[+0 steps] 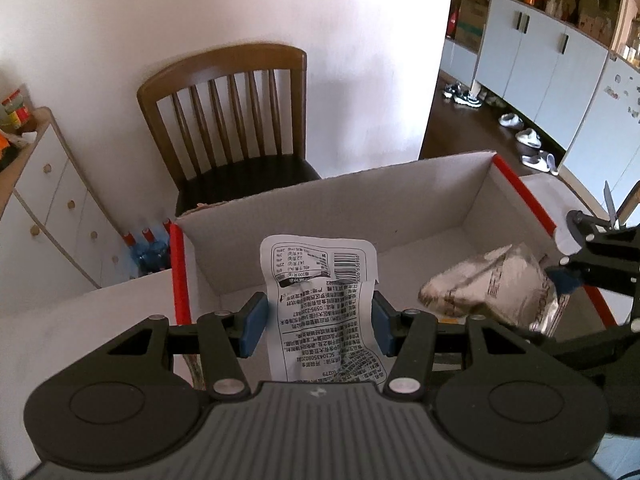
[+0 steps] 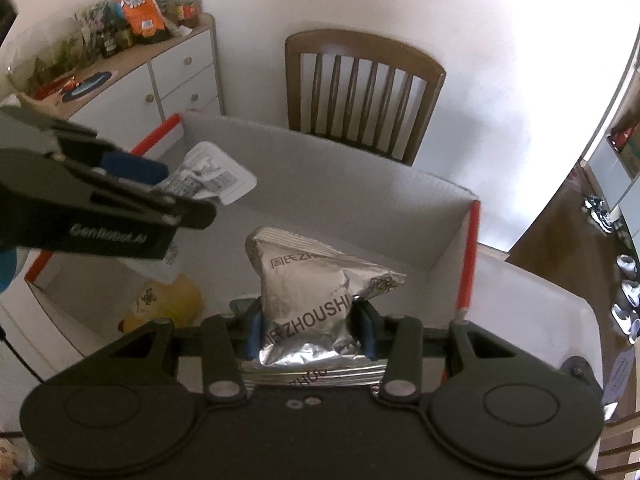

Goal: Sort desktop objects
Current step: 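Lower both items into the red box and open both tools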

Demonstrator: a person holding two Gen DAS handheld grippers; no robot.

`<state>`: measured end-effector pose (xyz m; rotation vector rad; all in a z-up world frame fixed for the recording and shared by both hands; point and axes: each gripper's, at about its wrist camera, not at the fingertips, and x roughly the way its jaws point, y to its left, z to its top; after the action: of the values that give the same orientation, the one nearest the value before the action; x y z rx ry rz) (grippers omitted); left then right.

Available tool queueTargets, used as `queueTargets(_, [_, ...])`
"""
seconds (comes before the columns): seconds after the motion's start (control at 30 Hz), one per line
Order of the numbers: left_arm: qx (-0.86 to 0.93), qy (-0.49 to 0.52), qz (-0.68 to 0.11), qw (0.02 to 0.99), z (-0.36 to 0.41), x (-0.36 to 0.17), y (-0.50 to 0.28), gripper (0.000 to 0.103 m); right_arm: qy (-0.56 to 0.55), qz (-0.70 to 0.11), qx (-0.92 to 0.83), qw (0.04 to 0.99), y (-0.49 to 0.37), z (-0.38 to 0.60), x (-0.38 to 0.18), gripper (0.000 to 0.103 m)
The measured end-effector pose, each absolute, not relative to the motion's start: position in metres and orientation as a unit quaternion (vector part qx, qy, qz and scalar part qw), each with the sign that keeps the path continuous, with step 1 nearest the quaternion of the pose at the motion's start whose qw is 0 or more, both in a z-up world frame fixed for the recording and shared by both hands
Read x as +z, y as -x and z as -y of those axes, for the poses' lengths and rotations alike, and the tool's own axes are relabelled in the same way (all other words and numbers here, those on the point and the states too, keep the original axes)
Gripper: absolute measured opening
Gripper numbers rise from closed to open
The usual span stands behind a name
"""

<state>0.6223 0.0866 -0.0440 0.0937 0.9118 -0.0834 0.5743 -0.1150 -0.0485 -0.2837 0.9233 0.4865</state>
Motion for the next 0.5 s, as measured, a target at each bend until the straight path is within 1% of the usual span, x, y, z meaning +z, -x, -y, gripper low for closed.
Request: queueTargets(0.5, [-0.047, -0.067, -0.486, 0.87, -0.082, -0.076, -0.651, 0.053, 0.143, -0.481, 0.292, 0.814, -0.57, 0.11, -0.075, 0.045])
